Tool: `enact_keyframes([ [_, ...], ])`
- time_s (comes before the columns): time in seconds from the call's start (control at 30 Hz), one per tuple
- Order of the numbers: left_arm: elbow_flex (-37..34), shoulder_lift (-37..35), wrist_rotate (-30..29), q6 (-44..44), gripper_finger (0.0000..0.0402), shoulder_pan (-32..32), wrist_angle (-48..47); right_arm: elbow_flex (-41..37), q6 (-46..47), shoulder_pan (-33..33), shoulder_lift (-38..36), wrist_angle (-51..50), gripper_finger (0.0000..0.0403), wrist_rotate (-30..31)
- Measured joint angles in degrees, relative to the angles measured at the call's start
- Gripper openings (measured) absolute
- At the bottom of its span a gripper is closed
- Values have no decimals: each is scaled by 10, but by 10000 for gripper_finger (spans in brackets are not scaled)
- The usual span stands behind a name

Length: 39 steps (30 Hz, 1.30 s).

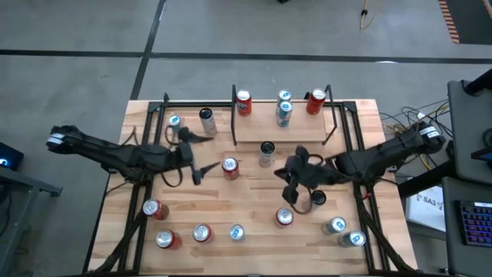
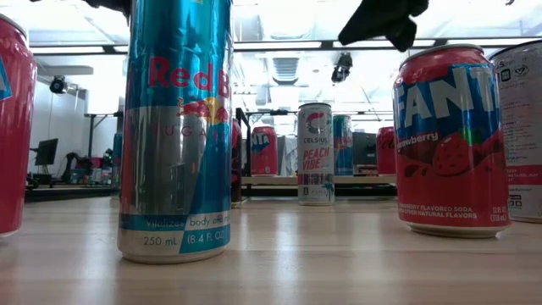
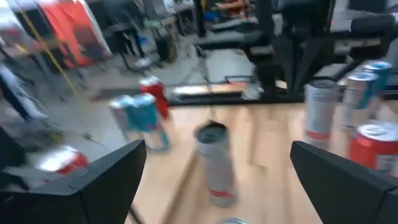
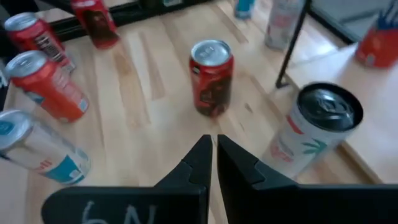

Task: Place canned beverage on shelf
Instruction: Put the red soda can on the shelf

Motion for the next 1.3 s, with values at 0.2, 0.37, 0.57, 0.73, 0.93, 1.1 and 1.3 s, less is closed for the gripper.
enact_keyframes([
  [0.2,31,63,19,-103,384,-10,-56,-3,-24,36,0,24,13,14],
  [0.37,65,124,20,-126,384,-18,-135,-3,-41,52,0,31,13,14],
  [0.57,67,184,20,-141,384,-17,-159,-3,-42,65,4,33,13,14],
  [0.73,67,215,9,-141,384,-6,-152,-3,-41,67,12,35,13,14],
  [0.93,67,239,8,-142,384,19,-137,-3,-66,67,25,53,13,14],
  [1.1,72,242,50,-149,384,29,-133,-3,-100,67,23,54,13,13],
  [1.3,151,226,39,-158,384,32,-282,-3,-147,65,15,61,13,13],
])
